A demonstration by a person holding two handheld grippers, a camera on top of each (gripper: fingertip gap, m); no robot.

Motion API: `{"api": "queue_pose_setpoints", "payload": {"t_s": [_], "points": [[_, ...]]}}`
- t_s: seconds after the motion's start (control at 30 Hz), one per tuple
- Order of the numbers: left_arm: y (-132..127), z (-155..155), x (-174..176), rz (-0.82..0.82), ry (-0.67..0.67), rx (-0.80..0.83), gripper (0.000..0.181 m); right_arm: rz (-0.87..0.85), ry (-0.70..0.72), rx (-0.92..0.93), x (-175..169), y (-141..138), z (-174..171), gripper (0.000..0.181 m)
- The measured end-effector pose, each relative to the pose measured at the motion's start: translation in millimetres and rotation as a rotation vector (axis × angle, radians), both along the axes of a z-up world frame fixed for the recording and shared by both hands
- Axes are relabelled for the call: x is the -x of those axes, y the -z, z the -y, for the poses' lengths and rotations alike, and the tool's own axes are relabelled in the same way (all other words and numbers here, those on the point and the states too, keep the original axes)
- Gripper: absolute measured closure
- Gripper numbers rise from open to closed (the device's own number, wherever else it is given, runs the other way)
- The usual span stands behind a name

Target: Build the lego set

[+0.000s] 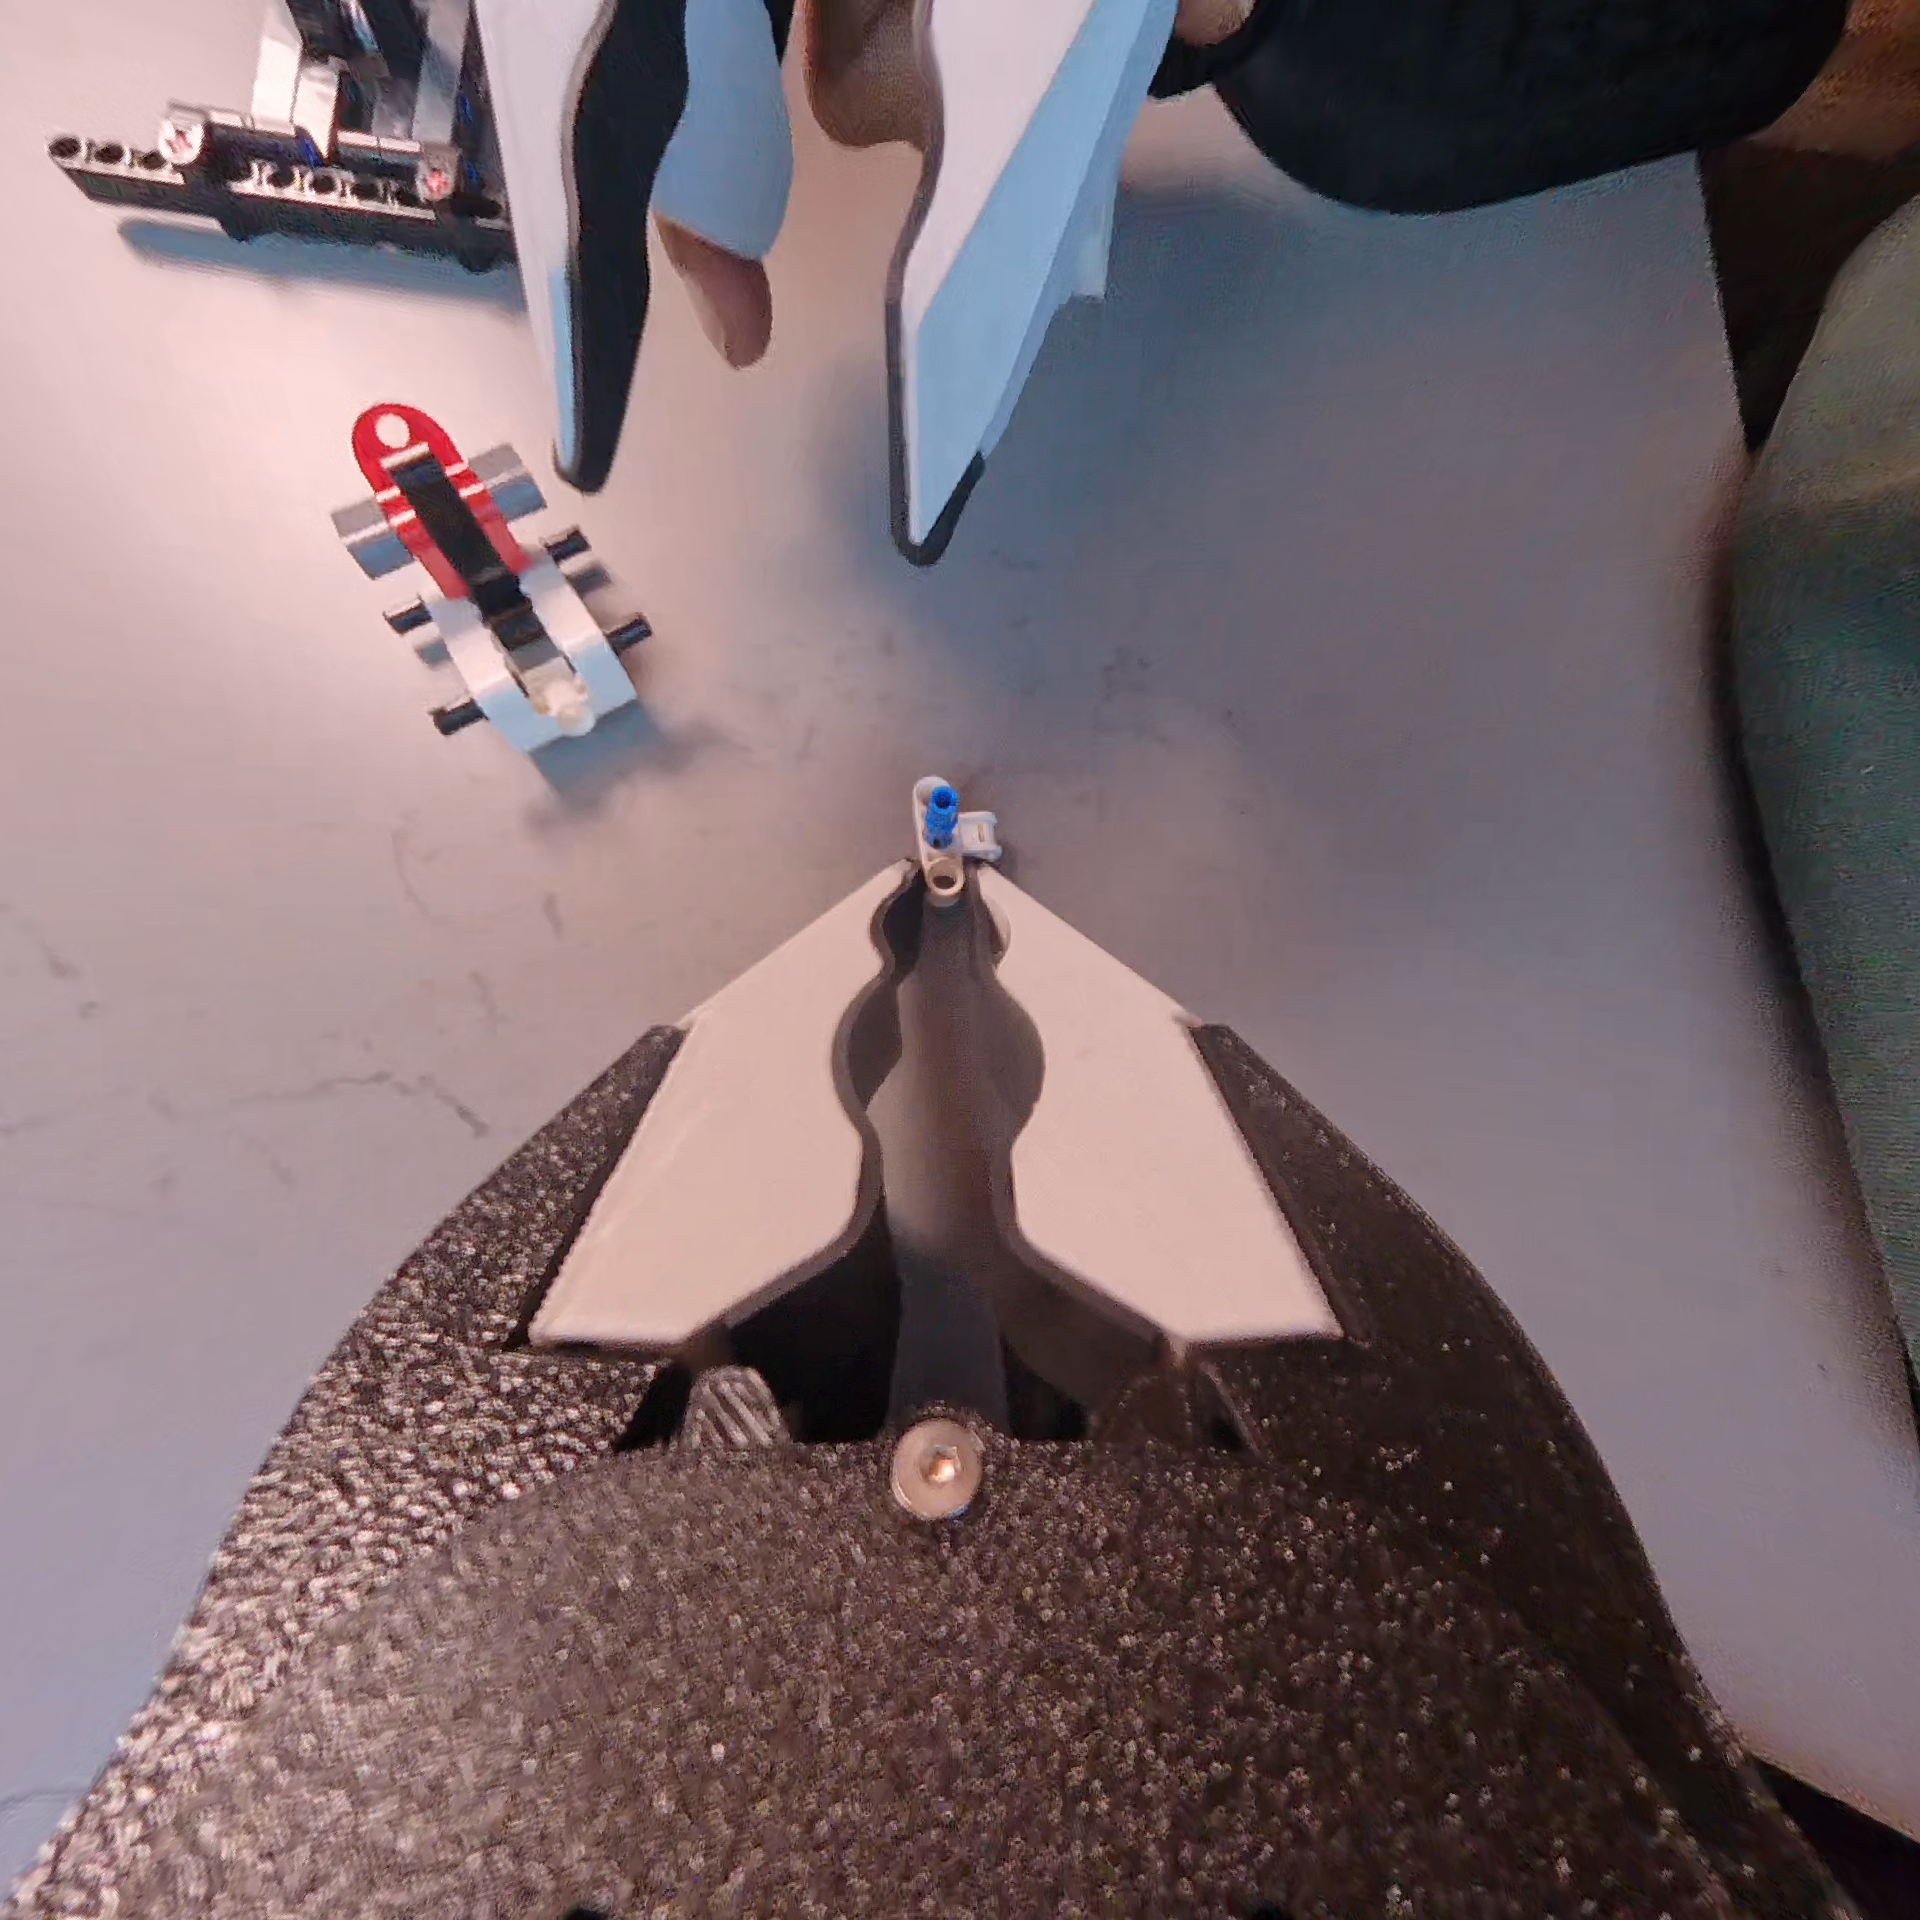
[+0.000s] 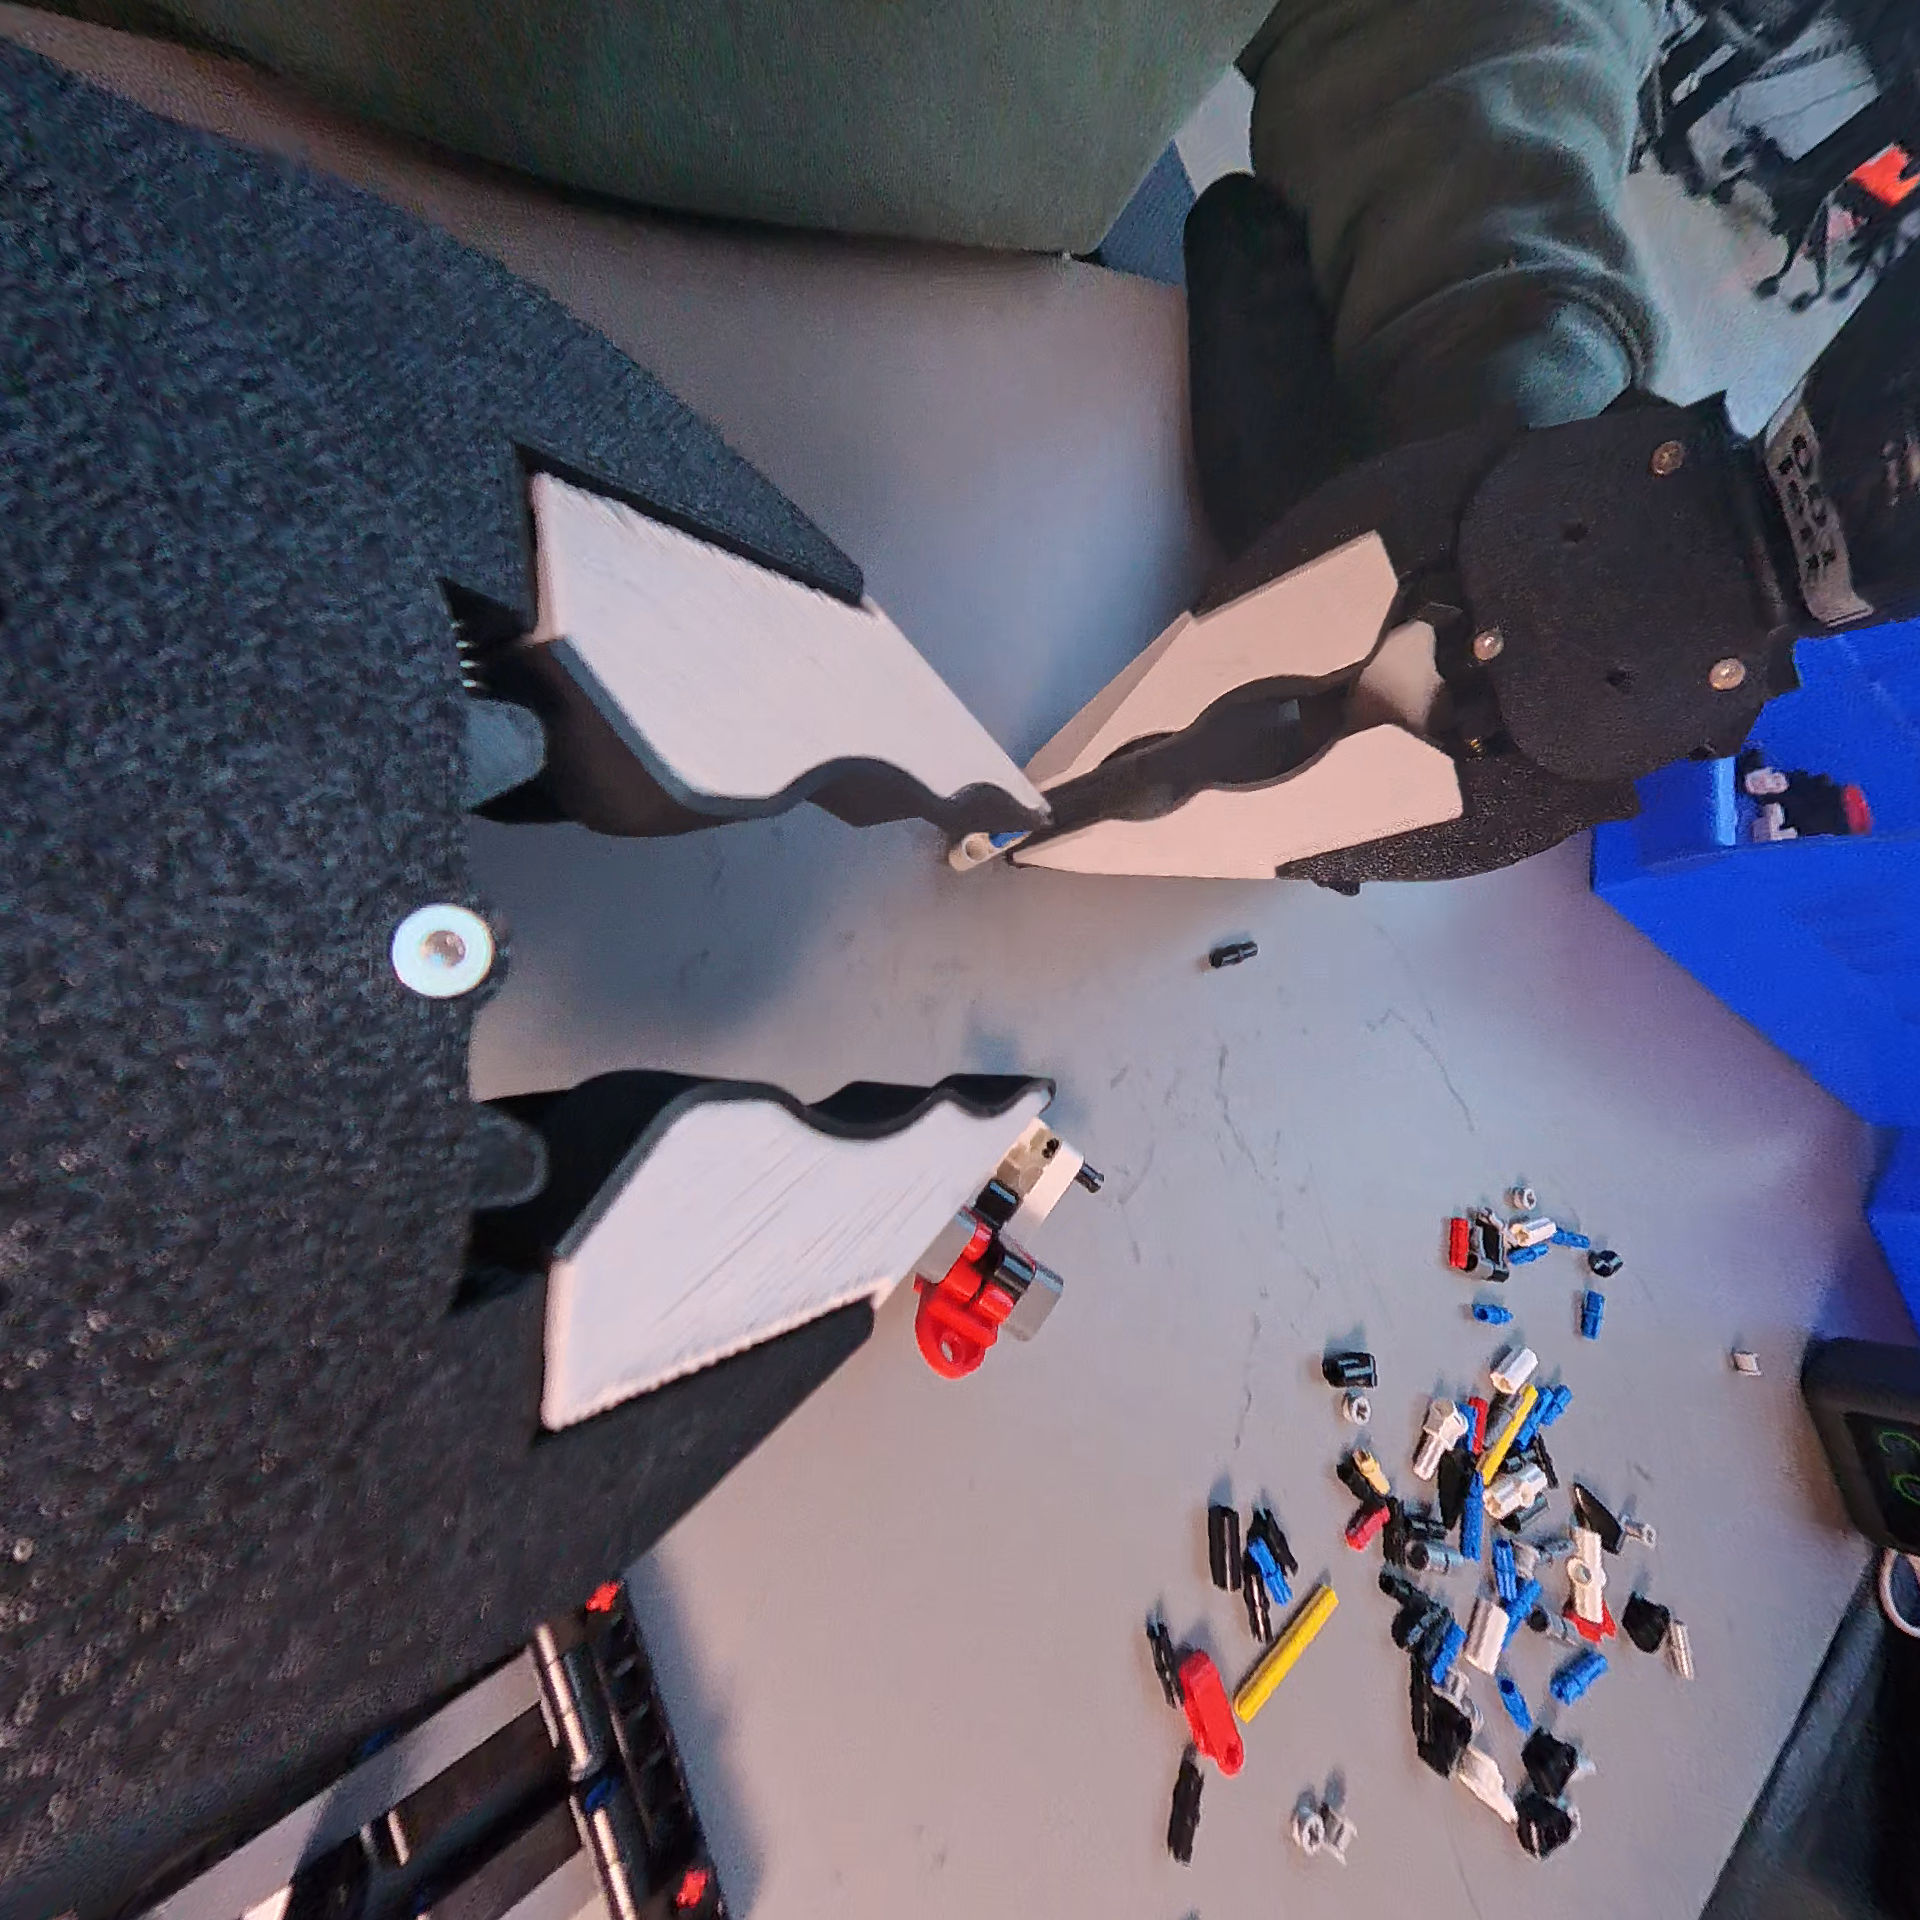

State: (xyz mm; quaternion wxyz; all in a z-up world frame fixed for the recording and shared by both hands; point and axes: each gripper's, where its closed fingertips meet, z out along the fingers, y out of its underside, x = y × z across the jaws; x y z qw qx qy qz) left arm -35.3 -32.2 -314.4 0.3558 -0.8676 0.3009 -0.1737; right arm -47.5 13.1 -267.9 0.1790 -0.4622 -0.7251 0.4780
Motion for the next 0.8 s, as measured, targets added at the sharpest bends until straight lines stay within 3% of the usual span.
{"api": "queue_pose_setpoints", "payload": {"t_s": [0.07, 0.2, 0.33, 0.47, 0.5, 0.6, 0.8], "points": [[2, 1, 1, 0.008, 0.002, 0.011, 0.172, -0.005, -0.009, -0.007, 0, 2, 0, 0.135], [-11, -1, 11, 0.062, -0.029, -0.025, 0.151, -0.024, -0.016, -0.049, -2, 4, -2, 0.137], [-45, -18, 71, 0.129, -0.277, -0.194, 0.146, -0.080, 0.008, -0.084, -3, -2, -10, 0.139], [-66, -15, 147, 0.138, -0.562, -0.334, 0.150, -0.206, 0.041, -0.120, -3, -16, -19, 0.181], [-67, -11, 157, 0.142, -0.585, -0.342, 0.152, -0.237, 0.049, -0.123, -3, -20, -20, 0.181], [-57, 3, 158, 0.148, -0.540, -0.291, 0.157, -0.273, 0.059, -0.120, -4, -28, -23, 0.181], [-23, 16, 102, 0.091, -0.255, -0.133, 0.157, -0.259, 0.061, -0.077, -6, -30, -23, 0.180]]}}
